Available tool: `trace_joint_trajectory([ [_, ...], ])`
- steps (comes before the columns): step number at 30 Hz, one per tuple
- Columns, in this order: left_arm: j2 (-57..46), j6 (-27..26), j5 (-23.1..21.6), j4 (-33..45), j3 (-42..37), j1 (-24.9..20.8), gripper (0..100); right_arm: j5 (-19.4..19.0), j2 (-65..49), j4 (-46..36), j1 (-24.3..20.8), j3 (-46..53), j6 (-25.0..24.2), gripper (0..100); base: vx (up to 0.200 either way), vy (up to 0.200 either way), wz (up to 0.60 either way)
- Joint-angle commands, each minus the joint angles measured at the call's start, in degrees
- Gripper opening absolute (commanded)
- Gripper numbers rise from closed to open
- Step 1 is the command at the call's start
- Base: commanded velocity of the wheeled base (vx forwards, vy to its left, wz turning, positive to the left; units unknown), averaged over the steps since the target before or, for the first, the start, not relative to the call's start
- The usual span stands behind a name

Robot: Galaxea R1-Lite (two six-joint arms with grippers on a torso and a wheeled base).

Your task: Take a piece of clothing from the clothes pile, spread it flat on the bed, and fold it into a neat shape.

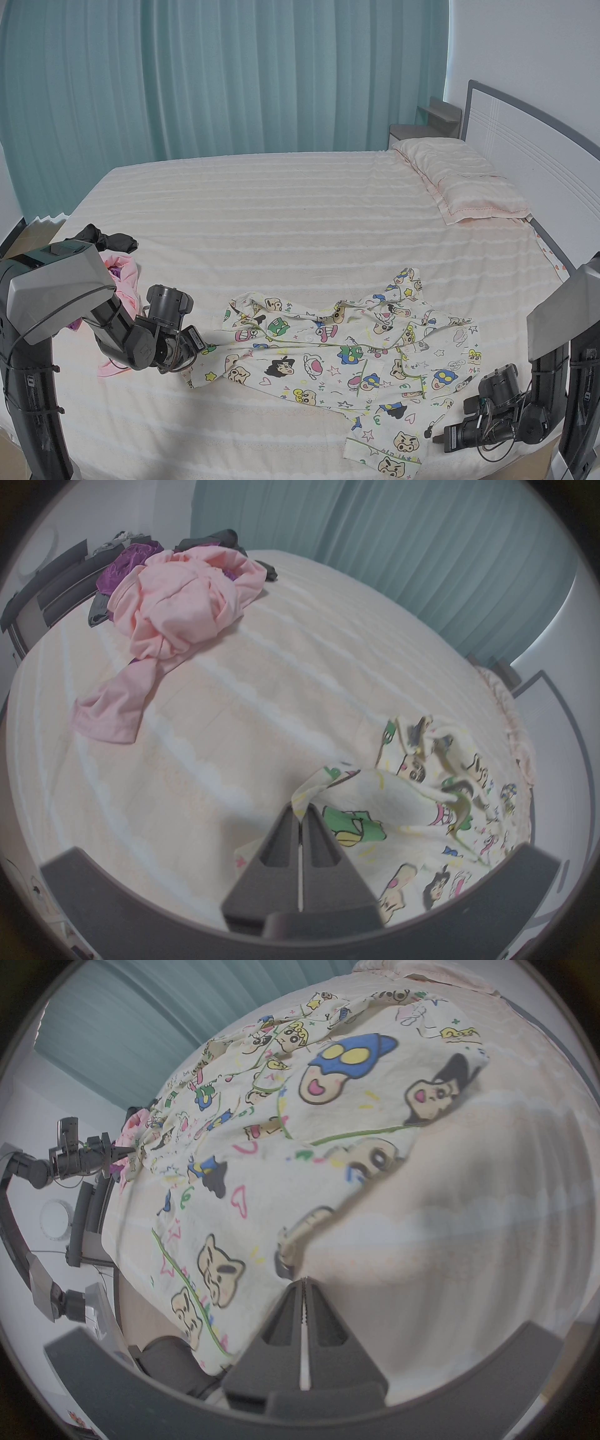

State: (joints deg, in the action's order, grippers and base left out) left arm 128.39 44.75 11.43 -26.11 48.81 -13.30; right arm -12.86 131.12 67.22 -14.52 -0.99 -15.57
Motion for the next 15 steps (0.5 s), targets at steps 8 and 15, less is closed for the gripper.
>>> trace_joint_trajectory([
  [8,-3.24,-0.72,-3.26,5.55,-0.21,-0.24,0,-1.82,-11.59,-9.3,14.34,0.55,9.68,0,0.0,0.0,0.0],
  [15,-3.32,-0.72,-3.52,5.55,-0.21,-0.24,100,-5.07,-11.41,-2.8,17.6,0.37,8.18,100,0.0,0.0,0.0],
])
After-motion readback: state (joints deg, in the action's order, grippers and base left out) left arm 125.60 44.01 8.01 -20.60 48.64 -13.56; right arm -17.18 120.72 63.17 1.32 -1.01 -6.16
